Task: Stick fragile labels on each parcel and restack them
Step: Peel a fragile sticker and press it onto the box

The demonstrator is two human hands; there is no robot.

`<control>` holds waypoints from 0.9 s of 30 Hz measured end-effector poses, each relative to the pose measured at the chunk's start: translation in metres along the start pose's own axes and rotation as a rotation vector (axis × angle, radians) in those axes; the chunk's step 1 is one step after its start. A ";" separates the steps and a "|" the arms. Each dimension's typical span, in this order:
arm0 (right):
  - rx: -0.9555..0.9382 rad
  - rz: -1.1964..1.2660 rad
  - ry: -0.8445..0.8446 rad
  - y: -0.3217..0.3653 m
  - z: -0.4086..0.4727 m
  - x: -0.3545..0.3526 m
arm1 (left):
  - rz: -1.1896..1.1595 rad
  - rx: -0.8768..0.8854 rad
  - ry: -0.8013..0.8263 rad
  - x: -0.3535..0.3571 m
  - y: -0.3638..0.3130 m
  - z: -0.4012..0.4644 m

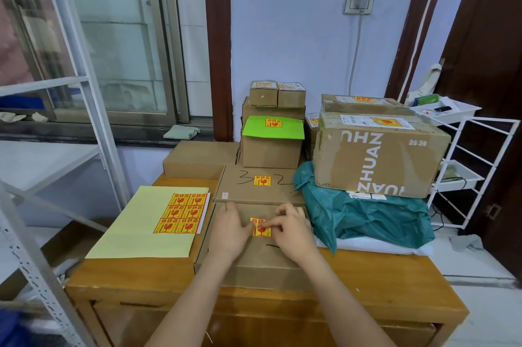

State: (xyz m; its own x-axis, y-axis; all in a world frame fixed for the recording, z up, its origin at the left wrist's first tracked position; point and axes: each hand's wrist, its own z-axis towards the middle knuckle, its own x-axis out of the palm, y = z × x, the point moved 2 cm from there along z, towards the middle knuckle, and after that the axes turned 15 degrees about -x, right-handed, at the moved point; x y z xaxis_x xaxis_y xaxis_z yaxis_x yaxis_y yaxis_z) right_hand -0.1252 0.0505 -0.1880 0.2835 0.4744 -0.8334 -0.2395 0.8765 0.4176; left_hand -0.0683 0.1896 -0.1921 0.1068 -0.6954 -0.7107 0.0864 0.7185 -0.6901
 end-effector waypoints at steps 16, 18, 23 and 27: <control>-0.005 -0.027 0.030 0.000 -0.001 0.000 | 0.013 -0.012 -0.001 0.004 0.003 0.003; -0.013 -0.023 0.050 0.000 -0.001 0.001 | 0.032 -0.010 -0.005 0.004 0.001 0.003; -0.007 -0.022 0.077 0.000 -0.002 0.001 | 0.035 -0.021 -0.012 0.004 0.000 0.004; 0.053 0.036 -0.006 -0.002 0.000 0.002 | 0.030 -0.020 -0.014 0.004 0.000 0.002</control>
State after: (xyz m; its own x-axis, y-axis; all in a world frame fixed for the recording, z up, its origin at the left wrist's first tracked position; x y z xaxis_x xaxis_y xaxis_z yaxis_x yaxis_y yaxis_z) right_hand -0.1240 0.0493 -0.1902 0.2809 0.5064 -0.8152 -0.2005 0.8617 0.4662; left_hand -0.0655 0.1872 -0.1943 0.1226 -0.6729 -0.7295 0.0627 0.7388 -0.6710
